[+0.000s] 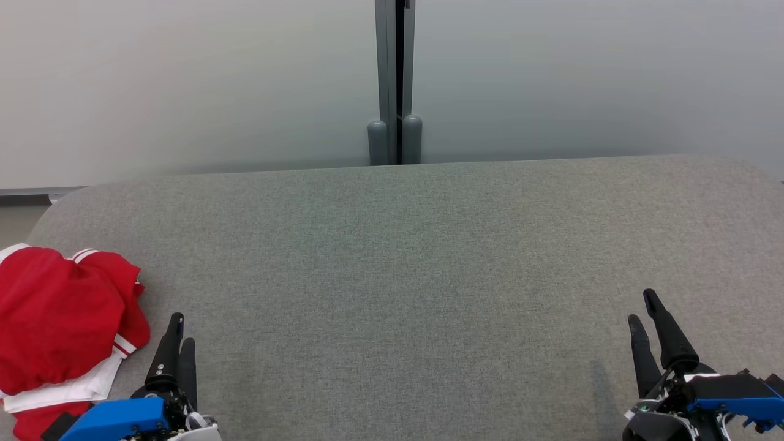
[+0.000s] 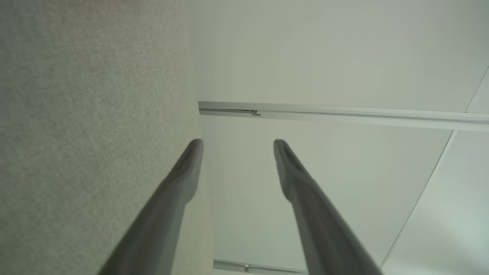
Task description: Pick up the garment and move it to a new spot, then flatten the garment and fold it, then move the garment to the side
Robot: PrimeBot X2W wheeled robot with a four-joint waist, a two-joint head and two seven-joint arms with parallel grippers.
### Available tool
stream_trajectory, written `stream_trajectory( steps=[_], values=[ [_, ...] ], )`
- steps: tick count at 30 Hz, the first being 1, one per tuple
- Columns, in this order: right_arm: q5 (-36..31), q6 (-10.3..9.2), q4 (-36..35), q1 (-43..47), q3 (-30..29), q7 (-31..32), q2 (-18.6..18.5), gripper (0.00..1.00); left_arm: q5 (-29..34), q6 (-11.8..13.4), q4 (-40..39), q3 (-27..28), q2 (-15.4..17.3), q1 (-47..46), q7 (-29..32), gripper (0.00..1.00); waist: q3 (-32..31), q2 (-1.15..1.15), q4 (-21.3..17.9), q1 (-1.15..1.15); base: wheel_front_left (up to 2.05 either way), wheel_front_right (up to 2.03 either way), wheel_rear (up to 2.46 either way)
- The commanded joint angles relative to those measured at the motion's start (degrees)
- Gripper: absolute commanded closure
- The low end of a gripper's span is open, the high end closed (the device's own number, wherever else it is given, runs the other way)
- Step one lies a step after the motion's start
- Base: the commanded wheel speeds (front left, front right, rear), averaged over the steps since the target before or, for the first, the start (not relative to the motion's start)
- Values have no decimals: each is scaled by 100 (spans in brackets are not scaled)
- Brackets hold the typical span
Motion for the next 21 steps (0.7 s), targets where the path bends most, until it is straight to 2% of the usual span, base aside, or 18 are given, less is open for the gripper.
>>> stream_trajectory(
  steps=[1,9,21],
  values=[
    [-37,2,-131,-70,33,-10,-47,0,31,-5,-85,-82,31,-145,-75,0,2,0,0,0,0,0,0],
    [-285,3,-221,-118,311,-268,-243,0,383,-6,-41,-249,38,-224,-305,0,13,0,1,0,0,0,0],
    [-1161,5,-160,-271,758,-632,-562,0,1586,-8,112,-452,47,-311,-608,0,26,0,-7,0,0,0,0]
  ],
)
